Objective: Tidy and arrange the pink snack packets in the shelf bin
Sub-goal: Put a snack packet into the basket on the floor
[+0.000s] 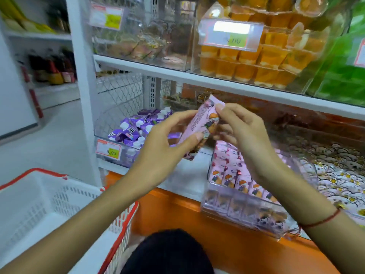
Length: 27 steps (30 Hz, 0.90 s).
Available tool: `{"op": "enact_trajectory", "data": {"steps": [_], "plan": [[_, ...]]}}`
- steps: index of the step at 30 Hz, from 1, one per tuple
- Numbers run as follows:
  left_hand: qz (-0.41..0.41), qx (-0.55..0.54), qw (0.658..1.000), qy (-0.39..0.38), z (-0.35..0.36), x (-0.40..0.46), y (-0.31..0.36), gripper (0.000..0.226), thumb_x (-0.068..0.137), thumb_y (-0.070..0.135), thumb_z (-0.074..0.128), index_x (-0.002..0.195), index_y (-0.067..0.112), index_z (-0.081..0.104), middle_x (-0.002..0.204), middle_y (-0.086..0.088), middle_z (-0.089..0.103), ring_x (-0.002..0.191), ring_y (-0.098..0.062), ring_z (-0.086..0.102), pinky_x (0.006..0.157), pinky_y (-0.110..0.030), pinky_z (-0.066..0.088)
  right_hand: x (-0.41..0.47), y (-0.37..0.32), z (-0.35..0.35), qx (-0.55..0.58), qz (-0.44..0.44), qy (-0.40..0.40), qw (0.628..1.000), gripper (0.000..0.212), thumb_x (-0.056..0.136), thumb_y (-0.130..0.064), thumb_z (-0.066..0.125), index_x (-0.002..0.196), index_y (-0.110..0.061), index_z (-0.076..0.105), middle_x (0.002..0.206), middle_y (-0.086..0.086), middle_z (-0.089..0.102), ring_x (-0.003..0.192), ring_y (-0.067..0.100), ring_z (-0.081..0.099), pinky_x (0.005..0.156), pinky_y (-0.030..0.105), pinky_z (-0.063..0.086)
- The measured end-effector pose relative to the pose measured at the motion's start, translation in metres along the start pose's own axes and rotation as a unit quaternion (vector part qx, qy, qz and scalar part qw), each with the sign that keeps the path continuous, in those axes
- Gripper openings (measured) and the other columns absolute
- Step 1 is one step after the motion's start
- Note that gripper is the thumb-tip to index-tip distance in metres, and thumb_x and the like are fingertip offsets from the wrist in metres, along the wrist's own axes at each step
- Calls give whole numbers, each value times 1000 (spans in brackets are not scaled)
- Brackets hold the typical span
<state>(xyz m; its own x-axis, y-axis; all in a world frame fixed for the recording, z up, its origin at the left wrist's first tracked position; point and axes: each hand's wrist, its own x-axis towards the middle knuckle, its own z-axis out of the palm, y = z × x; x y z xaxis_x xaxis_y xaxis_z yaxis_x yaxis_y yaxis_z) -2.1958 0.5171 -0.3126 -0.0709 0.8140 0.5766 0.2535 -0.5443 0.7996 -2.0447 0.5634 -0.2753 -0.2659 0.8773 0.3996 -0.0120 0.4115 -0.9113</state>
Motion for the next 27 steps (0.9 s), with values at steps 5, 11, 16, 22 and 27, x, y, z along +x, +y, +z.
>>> {"op": "enact_trajectory", "data": {"steps": [5, 11, 16, 22, 27], "plan": [[-69, 24, 986, 148, -67, -57, -22, 32, 87, 19, 65, 117, 27, 61, 104, 20, 65, 90, 11, 60, 71, -5, 46, -12, 21, 81, -103, -99, -6, 990, 6, 94, -10, 56, 94, -15, 59, 81, 0, 63, 70, 12, 58, 66, 25, 50], [-239, 86, 932, 258, -144, -155, -108, 33, 84, 27, 68, 117, 21, 62, 110, 8, 67, 100, -8, 64, 73, -14, 52, -65, 116, 177, -379, -133, -322, 857, 18, 92, -24, 54, 109, -23, 62, 106, -4, 63, 98, 14, 57, 86, 35, 47], [-414, 122, 871, 235, -162, -201, -222, 32, 86, 20, 70, 115, 10, 61, 113, -10, 67, 100, -28, 65, 78, -43, 57, -107, 208, 207, -521, -143, -520, 662, 47, 100, -44, 37, 141, -21, 42, 154, 4, 34, 143, 25, 25, 118, 40, 12], [-587, 117, 785, 163, -164, -249, -341, 15, 84, 15, 70, 97, 10, 68, 72, -3, 72, 61, -19, 68, 75, -38, 57, -102, 249, 184, -493, -132, -538, 671, 53, 97, -56, 33, 138, -26, 48, 146, -2, 46, 139, 13, 35, 108, 19, -14], [-637, 209, 739, 67, -156, -293, -379, 16, 88, 31, 63, 91, 17, 72, 90, -6, 74, 83, -23, 69, 74, -27, 51, -98, 260, 173, -443, -122, -565, 685, 59, 97, -55, 20, 143, -24, 41, 150, -3, 40, 143, 13, 27, 109, 18, -10]]}}
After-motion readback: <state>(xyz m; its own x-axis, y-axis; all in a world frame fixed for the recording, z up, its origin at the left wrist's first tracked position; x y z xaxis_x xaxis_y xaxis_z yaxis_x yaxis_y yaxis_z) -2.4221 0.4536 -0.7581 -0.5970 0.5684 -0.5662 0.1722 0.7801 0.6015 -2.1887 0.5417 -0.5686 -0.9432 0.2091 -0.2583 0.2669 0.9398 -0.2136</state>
